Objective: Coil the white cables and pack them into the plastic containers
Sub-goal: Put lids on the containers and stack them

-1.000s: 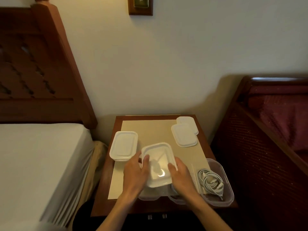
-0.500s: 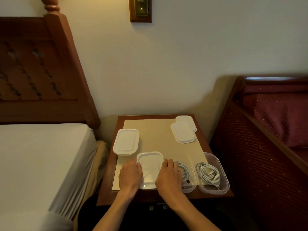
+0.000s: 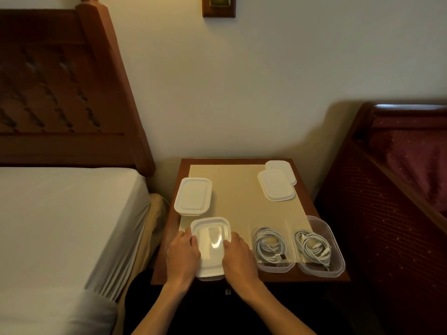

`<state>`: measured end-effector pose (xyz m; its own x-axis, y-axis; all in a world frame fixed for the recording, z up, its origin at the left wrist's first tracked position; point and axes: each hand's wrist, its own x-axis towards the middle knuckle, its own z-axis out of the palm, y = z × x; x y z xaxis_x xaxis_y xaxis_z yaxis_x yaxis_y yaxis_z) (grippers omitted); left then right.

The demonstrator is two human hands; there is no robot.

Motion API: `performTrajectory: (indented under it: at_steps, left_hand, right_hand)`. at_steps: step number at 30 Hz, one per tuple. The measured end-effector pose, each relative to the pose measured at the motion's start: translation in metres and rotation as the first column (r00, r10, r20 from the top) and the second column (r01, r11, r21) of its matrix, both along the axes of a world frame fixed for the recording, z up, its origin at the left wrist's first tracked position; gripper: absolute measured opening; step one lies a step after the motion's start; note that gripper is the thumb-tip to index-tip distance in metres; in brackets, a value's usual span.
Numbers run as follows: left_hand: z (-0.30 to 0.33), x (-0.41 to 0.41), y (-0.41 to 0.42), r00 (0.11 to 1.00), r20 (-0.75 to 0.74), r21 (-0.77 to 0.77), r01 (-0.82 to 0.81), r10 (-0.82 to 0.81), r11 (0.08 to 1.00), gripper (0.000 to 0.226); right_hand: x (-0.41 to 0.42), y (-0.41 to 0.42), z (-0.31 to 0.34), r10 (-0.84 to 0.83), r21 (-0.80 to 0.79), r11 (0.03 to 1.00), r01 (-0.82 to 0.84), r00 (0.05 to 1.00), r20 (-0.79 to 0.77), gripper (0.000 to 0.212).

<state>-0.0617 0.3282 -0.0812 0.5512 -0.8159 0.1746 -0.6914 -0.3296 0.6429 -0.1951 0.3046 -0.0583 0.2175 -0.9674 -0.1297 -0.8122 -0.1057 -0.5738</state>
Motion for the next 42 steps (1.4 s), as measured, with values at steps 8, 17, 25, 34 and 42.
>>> performTrajectory:
  at_steps: [8, 17, 25, 34, 42]
  left_hand:
    - [-0.004, -0.001, -0.001, 1.0, 0.014, -0.017, 0.012, -0.012, 1.0, 0.023]
    - [-0.009, 0.0, -0.002, 1.0, -0.014, -0.029, 0.01, -0.01, 1.0, 0.028]
    - [-0.008, 0.001, 0.002, 0.985, -0.171, -0.076, -0.02, 0.007, 0.997, 0.029]
    - [-0.002, 0.008, 0.003, 0.987, -0.156, -0.018, -0.044, 0.041, 0.999, 0.027]
    - [0.009, 0.054, -0.049, 0.999, 0.021, -0.076, -0.044, 0.046, 0.996, 0.032]
  right_hand:
    - [0.003, -0.001, -0.008, 0.08, -0.028, 0.996, -0.081, 0.996, -0.043, 0.07]
    - [0.003, -0.003, -0.006, 0.096, 0.056, 0.994, -0.094, 0.995, -0.022, 0.072]
    - [0.004, 0.002, -0.004, -0.017, 0.068, 0.998, 0.016, 1.0, 0.008, 0.075]
    - [-0.002, 0.006, 0.002, 0.065, 0.086, 0.994, -0.063, 0.998, -0.024, 0.068]
    - [0.004, 0.037, -0.016, 0.261, -0.34, 0.859, -0.382, 0.899, -0.352, 0.079]
